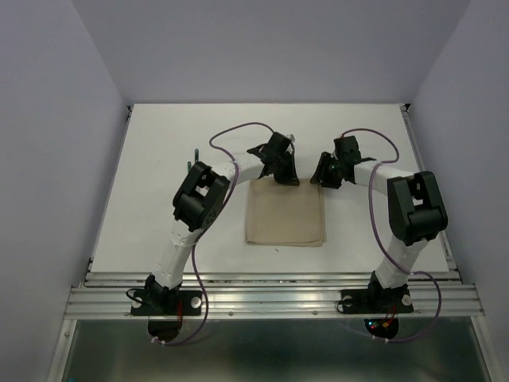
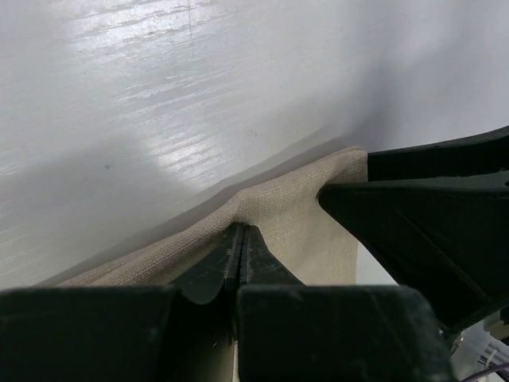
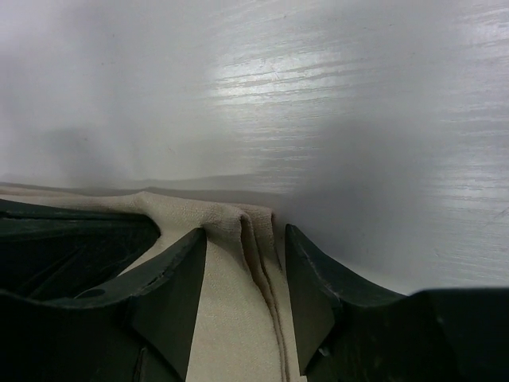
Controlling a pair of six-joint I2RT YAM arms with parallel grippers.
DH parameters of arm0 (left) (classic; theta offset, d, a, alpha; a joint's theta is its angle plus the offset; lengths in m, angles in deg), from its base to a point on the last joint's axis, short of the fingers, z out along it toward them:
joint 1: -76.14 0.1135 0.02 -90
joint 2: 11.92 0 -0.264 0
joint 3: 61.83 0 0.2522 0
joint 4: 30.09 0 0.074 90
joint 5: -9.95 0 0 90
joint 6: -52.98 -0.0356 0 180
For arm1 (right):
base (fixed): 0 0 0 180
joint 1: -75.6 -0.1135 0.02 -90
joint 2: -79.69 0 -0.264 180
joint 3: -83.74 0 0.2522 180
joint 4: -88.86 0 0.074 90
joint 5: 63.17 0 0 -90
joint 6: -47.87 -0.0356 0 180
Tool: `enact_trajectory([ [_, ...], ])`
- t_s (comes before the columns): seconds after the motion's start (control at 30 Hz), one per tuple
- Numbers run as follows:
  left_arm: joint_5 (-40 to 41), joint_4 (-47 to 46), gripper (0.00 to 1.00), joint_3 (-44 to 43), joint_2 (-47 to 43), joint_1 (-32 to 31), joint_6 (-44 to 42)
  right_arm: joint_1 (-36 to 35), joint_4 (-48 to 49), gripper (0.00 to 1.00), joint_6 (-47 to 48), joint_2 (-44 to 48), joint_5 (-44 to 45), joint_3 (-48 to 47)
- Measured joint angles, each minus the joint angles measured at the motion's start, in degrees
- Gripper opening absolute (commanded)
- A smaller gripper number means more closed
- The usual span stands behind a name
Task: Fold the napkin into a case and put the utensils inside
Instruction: Pick up the lower triangle-folded napkin from the center of the board.
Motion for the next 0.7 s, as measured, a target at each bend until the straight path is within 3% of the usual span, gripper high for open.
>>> enact_trajectory([
  [0.17, -0.3, 0.0, 0.00, 0.0, 0.0, 0.3, -0.2, 0.0, 1.6, 0.36, -0.3, -0.6, 0.0, 0.0],
  [0.3, -1.2, -0.3, 0.00, 0.0, 0.2, 0.7, -0.3, 0.0, 2.3, 0.15, -1.1, -1.2, 0.1, 0.0],
  [0.4, -1.8, -0.8, 0.00, 0.0, 0.4, 0.8, -0.4, 0.0, 2.8, 0.07, -1.6, -1.2, -0.2, 0.2],
  [0.5, -2.1, -1.0, 0.00, 0.0, 0.6, 0.9, -0.4, 0.0, 2.9, 0.01, -1.8, -1.2, -0.6, 0.2],
  [0.7, -2.6, -1.5, 0.00, 0.1, 0.7, 0.9, -0.4, 0.0, 2.9, 0.01, -2.9, -0.7, -1.4, 0.3],
])
